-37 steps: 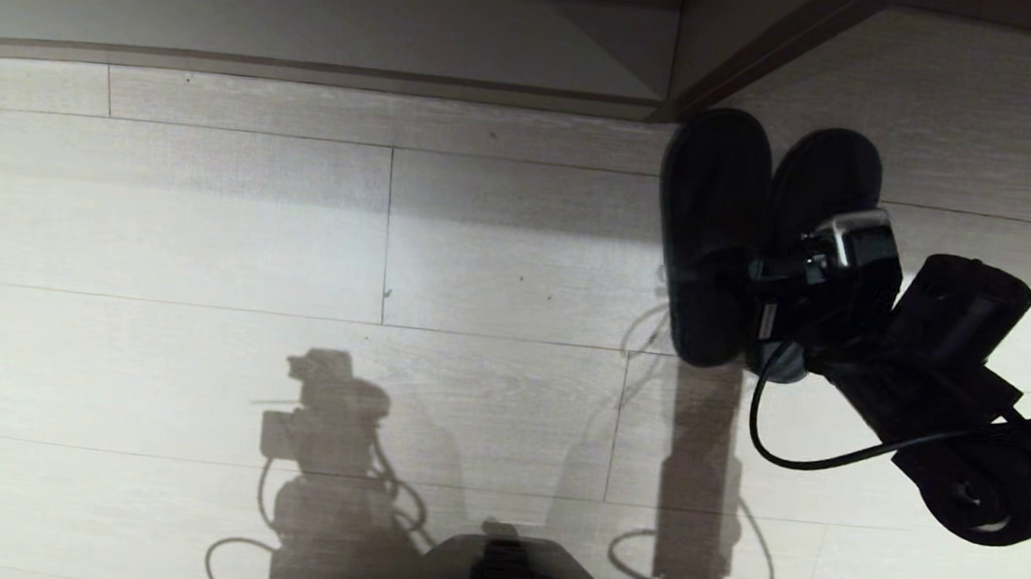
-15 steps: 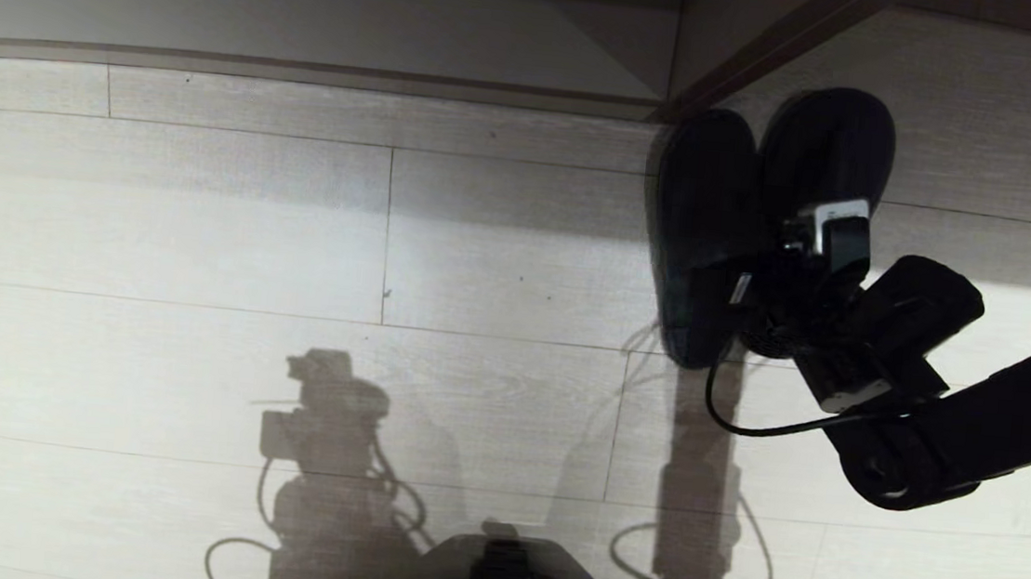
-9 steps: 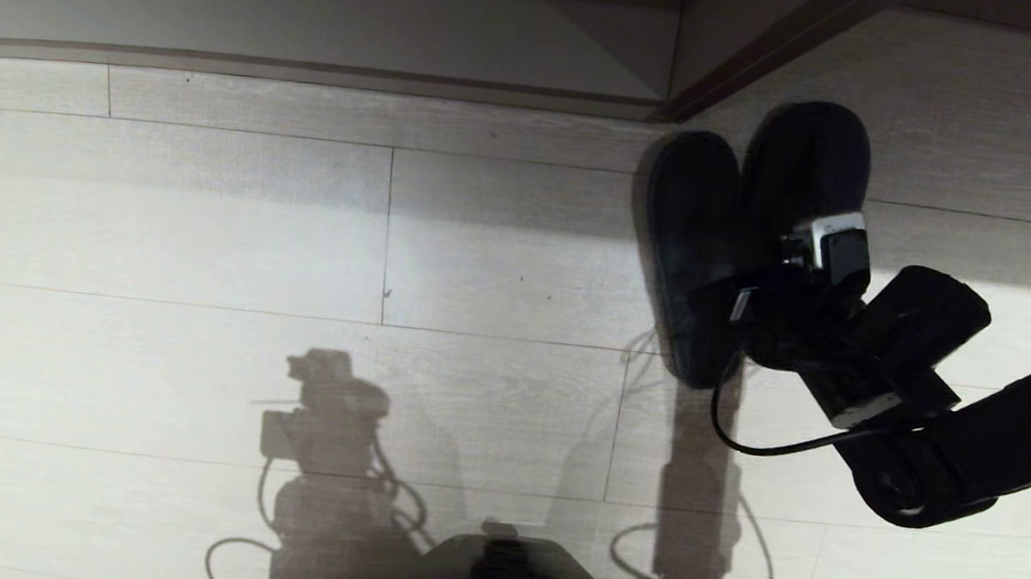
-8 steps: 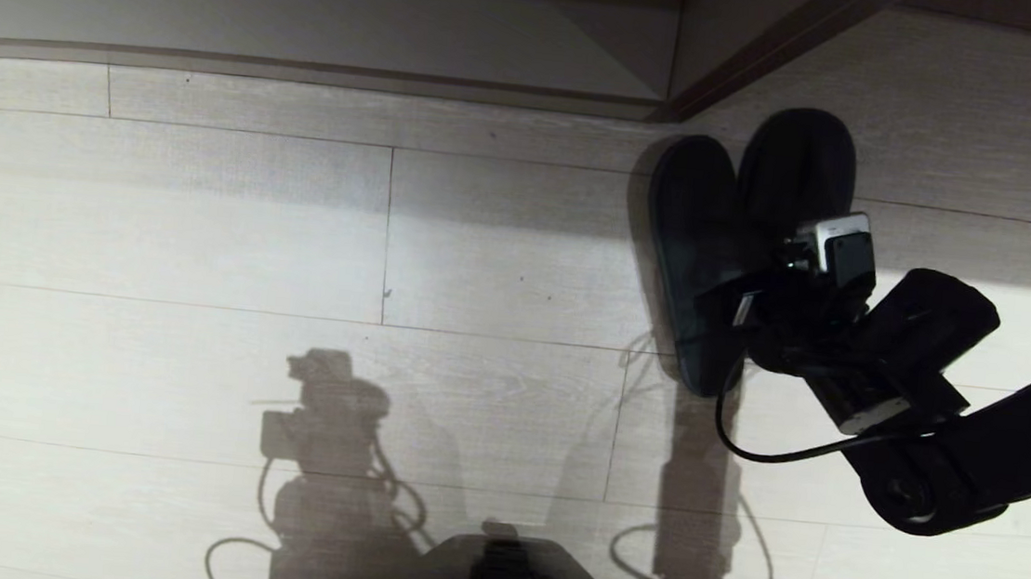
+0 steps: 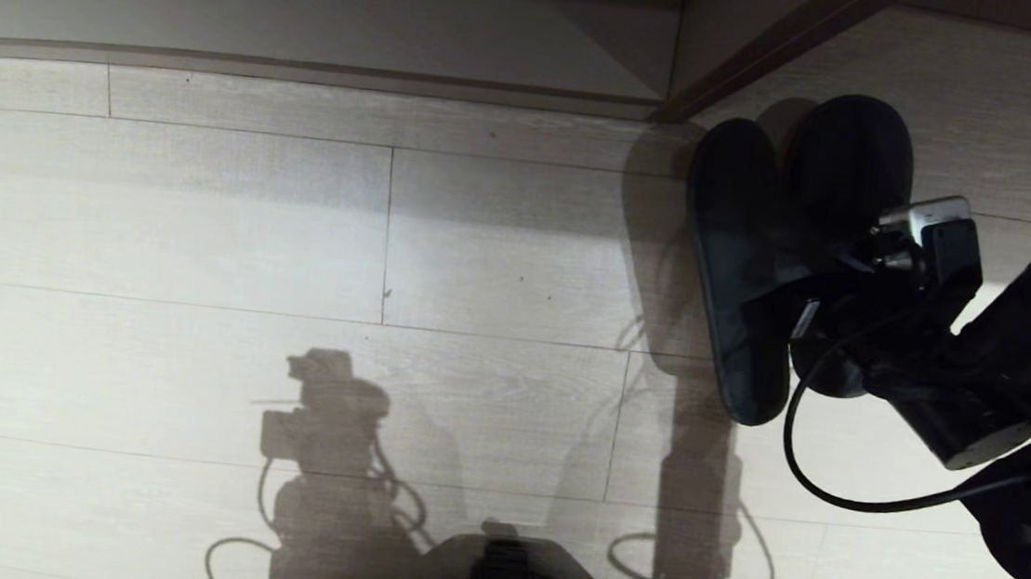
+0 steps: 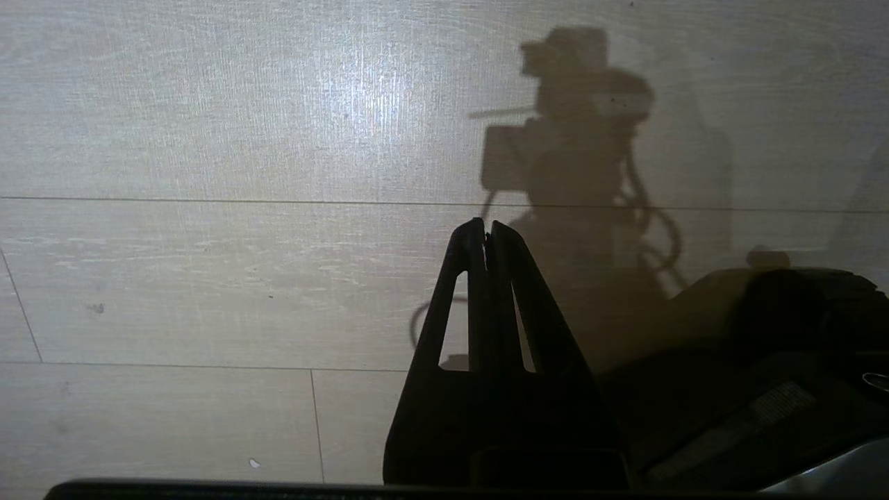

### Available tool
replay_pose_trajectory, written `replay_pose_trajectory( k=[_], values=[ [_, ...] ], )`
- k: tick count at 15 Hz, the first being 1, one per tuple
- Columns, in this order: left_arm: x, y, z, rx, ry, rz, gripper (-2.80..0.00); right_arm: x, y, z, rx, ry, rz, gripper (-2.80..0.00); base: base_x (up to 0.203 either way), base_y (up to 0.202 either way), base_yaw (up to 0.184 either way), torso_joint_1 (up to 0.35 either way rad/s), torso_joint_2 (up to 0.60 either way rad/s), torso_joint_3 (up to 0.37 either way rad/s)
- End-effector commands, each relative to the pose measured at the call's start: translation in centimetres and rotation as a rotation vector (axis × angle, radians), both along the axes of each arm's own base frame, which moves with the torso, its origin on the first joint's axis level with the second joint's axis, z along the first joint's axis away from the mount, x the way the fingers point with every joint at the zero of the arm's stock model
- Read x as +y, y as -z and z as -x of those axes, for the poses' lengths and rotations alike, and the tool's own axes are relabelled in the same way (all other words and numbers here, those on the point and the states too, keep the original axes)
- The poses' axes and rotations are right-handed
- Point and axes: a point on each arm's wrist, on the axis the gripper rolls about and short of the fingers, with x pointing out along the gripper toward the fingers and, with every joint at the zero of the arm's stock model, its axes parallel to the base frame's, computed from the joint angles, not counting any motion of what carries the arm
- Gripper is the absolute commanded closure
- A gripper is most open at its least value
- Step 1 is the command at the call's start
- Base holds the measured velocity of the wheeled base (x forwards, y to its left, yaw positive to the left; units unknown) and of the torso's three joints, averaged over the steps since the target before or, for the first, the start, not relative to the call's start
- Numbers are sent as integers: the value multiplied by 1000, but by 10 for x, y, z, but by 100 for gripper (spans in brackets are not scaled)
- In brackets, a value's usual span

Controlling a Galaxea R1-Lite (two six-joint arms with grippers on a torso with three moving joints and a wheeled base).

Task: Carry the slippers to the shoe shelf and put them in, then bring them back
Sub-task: Pick up the slippers on the floor, then place the slippers into the shoe cabinet

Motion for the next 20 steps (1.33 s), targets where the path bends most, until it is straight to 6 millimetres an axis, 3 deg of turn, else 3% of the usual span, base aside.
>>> replay_pose_trajectory(
  k=[1,5,10,14,20],
  values=[
    [0,2,-1,8,0,0,0,-7,-28,33,-63,-3,-14,0,0,0,0,0,0,0],
    [0,2,-1,8,0,0,0,-16,-54,76,-70,-6,-16,0,0,0,0,0,0,0],
    [0,2,-1,8,0,0,0,-30,-72,132,-39,-11,-28,0,0,0,0,0,0,0],
    [0,2,-1,6,2,-6,0,-40,-77,169,-31,-1,-34,0,0,0,0,0,0,0],
    [0,2,-1,8,2,-7,0,-56,-71,201,-70,91,-37,0,0,0,0,0,0,0]
  ],
)
